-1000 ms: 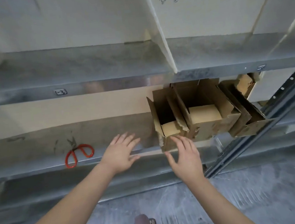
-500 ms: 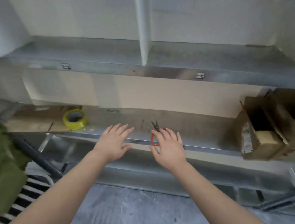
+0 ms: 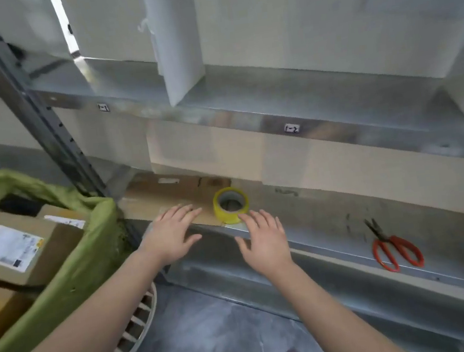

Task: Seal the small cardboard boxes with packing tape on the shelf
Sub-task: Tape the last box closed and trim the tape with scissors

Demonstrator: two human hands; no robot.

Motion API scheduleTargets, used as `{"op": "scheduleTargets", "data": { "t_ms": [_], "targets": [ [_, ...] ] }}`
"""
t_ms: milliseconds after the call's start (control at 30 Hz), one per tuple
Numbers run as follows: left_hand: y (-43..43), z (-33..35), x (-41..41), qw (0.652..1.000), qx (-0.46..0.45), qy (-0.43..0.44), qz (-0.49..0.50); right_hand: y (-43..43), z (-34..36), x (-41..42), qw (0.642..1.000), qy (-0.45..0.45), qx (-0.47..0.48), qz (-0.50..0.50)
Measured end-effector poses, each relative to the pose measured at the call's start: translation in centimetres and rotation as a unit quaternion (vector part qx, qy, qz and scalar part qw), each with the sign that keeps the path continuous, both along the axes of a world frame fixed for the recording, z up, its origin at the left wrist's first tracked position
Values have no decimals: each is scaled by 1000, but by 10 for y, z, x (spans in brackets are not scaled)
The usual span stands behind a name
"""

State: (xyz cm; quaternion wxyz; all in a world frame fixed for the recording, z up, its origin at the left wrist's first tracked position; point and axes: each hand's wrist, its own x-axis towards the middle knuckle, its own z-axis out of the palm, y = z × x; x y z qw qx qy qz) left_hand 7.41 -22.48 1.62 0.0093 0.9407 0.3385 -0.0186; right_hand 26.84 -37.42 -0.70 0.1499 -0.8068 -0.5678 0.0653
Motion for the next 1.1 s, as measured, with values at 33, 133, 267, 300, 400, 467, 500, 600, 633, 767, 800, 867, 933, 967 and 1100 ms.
{"op": "scheduleTargets", "data": {
  "t_ms": [33,133,267,300,400,467,500,600,633,767,800,867,933,967,1100],
  "targets": [
    [15,-3,-10,1000,-3,-3,8,17,-2,-7,1000,7,1,8],
    [54,-16,-37,999,-11,2,38,63,-14,-28,999,28,-6,28],
    [96,-33,-70,995,-44,1,87,109,-32,-54,997,44,-37,55],
    [107,-35,-76,994,-51,8,91,119,-36,-59,996,54,-44,56],
    [142,-38,-90,993,-70,15,96,142,-46,-71,995,72,-60,43],
    [166,-38,-93,992,-87,18,87,155,-52,-74,994,80,-70,21],
    [179,-38,-93,992,-93,20,78,161,-55,-75,994,82,-75,7],
    [221,-40,-92,994,-95,44,42,173,-62,-77,990,88,-94,-51],
    [235,-41,-91,993,-96,55,32,174,-65,-78,988,90,-100,-76],
    [281,-50,-94,991,-100,84,7,176,-74,-84,974,78,-109,-184],
    [291,-53,-95,990,-109,84,8,178,-75,-85,970,73,-112,-202],
    [306,-58,-98,986,-138,90,21,187,-75,-89,965,63,-121,-225],
    [313,-64,-96,980,-172,94,32,195,-75,-91,959,60,-126,-248],
    [315,-67,-94,977,-189,94,37,199,-74,-91,955,61,-126,-260],
    [324,-76,-82,961,-249,106,63,208,-75,-90,946,61,-129,-291]
  ]
}}
